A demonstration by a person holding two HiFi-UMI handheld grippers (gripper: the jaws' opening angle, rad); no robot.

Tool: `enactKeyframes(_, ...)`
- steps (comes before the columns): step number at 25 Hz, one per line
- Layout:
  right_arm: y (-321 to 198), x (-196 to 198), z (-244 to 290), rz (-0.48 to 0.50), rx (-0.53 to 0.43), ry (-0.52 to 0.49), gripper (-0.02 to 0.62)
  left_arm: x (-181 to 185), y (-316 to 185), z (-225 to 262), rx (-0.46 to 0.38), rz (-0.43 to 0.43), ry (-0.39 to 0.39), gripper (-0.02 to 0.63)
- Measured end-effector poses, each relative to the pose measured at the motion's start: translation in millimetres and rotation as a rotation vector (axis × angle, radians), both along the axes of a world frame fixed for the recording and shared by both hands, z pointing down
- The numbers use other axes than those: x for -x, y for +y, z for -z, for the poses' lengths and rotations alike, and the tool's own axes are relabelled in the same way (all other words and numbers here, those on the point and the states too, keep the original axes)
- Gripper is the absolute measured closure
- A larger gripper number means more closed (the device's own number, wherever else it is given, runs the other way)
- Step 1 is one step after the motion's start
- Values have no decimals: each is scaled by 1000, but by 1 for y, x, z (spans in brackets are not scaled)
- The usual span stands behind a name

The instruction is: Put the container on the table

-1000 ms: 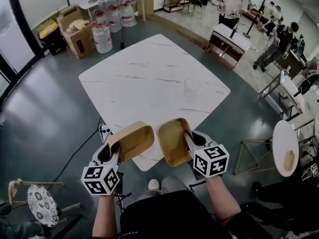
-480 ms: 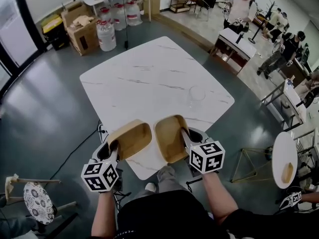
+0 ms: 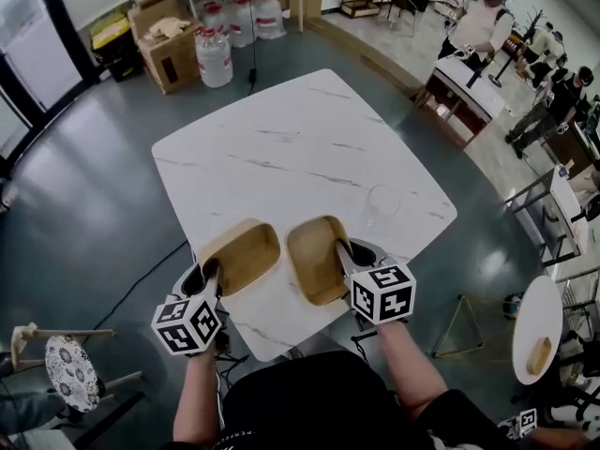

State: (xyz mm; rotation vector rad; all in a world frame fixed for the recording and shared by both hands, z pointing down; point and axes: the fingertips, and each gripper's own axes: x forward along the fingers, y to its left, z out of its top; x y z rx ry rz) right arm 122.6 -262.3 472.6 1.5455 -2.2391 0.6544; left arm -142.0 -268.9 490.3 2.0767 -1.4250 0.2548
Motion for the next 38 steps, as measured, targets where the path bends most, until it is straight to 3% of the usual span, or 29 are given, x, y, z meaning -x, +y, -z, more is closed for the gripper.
enactKeyframes(6, -28, -1, -11, 47, 36, 9, 592, 1, -24, -7, 26, 67, 28, 483)
enactKeyframes(21, -58, 16, -43, 170, 113, 75, 592, 2, -69, -28, 88, 130, 24, 479)
enactKeyframes(27, -60, 30, -57, 235, 156, 83, 592, 1, -85, -38, 123, 160, 72, 479)
enactKeyframes(34, -63, 33, -78, 275, 214, 124, 591, 0, -107, -44, 130, 166, 69, 469)
enactKeyframes(38, -66, 34, -84, 282, 234, 128, 591, -12, -112, -51, 156, 127, 49, 462)
